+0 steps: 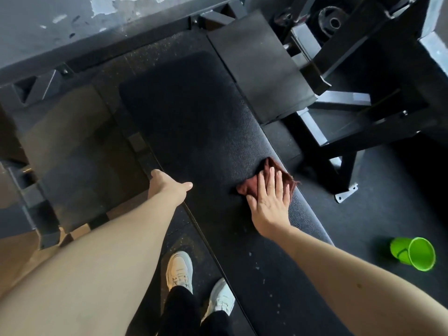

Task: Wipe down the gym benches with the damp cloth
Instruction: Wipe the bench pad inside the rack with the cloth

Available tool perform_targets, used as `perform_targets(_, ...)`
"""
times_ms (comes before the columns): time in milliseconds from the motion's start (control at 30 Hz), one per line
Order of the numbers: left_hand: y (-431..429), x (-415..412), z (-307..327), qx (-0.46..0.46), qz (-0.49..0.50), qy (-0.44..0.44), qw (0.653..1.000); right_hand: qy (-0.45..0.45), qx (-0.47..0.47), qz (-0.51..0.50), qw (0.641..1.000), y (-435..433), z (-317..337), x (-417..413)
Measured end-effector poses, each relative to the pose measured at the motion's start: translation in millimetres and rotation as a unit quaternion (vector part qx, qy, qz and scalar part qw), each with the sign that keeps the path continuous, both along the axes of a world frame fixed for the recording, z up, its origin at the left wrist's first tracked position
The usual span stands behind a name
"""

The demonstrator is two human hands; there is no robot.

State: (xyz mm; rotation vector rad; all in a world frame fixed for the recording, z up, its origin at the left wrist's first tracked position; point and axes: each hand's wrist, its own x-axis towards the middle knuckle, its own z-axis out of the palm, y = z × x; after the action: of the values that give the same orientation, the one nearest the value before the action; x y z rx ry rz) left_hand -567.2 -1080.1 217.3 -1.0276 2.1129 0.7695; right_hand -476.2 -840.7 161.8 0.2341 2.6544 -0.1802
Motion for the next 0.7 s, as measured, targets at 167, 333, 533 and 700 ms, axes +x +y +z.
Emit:
perform_targets(167, -1, 1, -4, 0.0, -0.007, 0.004, 1.0, 0.015, -0.007, -0.032, 0.999, 4, -8, -66)
perform_targets(333, -3, 3, -6, -0.011, -0.012, 0.012, 1.0, 0.057, -0.026, -0.103, 0.993, -21, -9, -90)
perform_targets(533, 3, 8, 14, -0.041, -0.033, 0.02, 0.998, 0.04, -0.098, -0.028, 0.994, -66, 16, -21)
perform_targets(700, -4, 11, 58, 0.014, -0.149, 0.062, 0.987, 0.064, -0.227, -0.108, 0.966, -75, 81, -10)
